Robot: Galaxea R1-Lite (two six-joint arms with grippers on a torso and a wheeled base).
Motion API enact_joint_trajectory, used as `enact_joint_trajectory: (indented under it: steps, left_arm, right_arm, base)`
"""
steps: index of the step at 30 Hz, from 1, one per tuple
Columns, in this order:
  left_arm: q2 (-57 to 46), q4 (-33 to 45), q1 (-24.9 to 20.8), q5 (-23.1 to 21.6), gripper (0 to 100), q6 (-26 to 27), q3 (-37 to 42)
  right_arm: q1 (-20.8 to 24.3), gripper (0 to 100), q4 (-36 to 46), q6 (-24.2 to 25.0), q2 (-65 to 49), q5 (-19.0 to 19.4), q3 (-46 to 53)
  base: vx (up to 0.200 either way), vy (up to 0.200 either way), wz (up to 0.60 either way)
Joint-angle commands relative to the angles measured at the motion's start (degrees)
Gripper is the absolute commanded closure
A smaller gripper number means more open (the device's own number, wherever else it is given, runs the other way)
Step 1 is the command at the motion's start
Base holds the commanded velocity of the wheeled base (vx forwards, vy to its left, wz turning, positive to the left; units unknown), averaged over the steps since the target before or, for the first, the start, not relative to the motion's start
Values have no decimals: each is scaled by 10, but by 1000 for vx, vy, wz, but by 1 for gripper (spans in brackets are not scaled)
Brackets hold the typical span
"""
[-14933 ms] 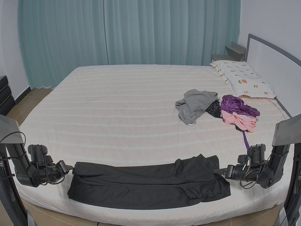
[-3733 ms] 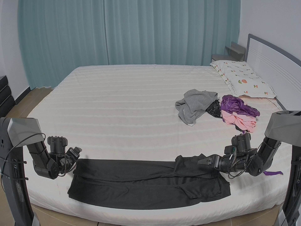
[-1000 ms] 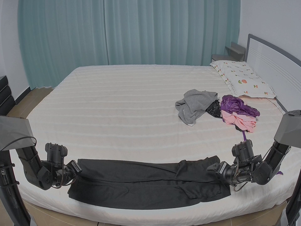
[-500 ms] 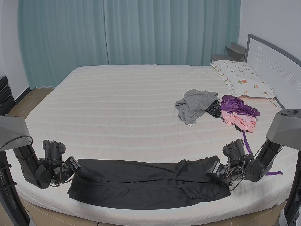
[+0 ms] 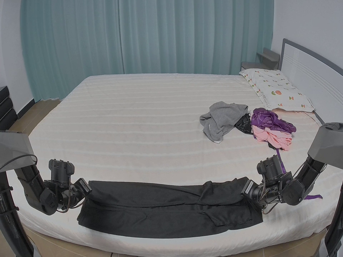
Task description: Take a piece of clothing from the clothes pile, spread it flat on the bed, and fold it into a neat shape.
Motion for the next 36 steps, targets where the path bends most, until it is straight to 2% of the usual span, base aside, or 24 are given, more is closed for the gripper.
enact_joint_trajectory:
  steps: [1,7,12,13,19,22,24,25,30,36]
  left_arm:
    - [3,0,0,0,100,-1,0]
    - [3,0,0,0,100,-1,0]
    - [4,1,1,0,100,-1,-1]
    - [4,1,1,0,100,-1,-1]
    - [7,0,1,-2,100,-2,-15]
    - [27,1,1,-3,100,-12,-51]
    - [37,6,1,-6,100,-19,-71]
    - [59,10,3,-7,100,-20,-96]
    - [122,15,12,-7,100,-18,-160]
    - [141,16,17,-8,100,-16,-198]
  right_arm:
    - [1,100,-1,-2,-12,-1,13]
    - [-4,100,-9,-40,-7,4,46]
    - [-3,100,-9,-53,-7,4,51]
    - [-3,0,-9,-56,-7,5,54]
    - [-4,0,-10,-69,-11,6,56]
    - [-17,0,-23,-69,-35,9,45]
    - [-28,0,-37,-69,-44,21,40]
    - [-44,0,-46,-78,-45,39,34]
    - [-89,0,-52,-125,-9,70,6]
    - [-119,0,-51,-129,25,93,-45]
  base:
    - [0,0,0]
    - [0,0,0]
    - [0,0,0]
    - [0,0,0]
    - [0,0,0]
    - [0,0,0]
    - [0,0,0]
    - [0,0,0]
    - [0,0,0]
    - [0,0,0]
